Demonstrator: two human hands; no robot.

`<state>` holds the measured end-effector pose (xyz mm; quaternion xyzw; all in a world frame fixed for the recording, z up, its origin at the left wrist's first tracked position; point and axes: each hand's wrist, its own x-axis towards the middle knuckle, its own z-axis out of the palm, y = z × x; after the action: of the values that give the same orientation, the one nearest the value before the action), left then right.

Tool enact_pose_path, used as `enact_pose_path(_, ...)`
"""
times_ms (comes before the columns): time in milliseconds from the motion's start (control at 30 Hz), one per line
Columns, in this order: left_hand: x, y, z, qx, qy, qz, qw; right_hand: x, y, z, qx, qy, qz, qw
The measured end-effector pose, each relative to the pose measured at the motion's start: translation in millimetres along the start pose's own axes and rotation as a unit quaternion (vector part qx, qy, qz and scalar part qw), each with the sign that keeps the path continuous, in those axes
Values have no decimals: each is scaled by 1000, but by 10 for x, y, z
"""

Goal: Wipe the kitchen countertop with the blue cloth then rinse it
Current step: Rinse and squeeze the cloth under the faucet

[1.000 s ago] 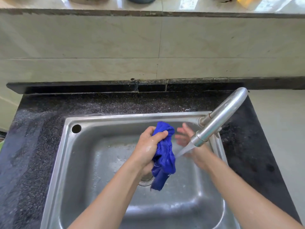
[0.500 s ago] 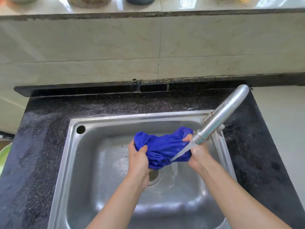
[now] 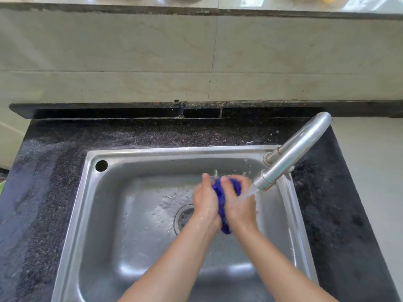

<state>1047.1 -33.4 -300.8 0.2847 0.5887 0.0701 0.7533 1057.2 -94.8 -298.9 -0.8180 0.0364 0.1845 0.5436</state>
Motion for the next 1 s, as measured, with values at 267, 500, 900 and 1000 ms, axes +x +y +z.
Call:
enact_pose_path(267, -216, -205, -85, 60, -3, 19, 998, 444, -19, 36, -31, 39, 70, 996)
enact_pose_path(500, -9, -84, -157, 59, 15, 24, 998, -85, 55, 64, -53, -37, -13, 998)
enact_pose_path(900, -153, -145, -189, 93, -31, -15, 995, 340, 15, 83, -90, -14, 22, 996)
enact_pose_path(1000, -133, -124, -257, 144, -98, 17, 985, 696, -3, 47, -164, -95, 31, 981)
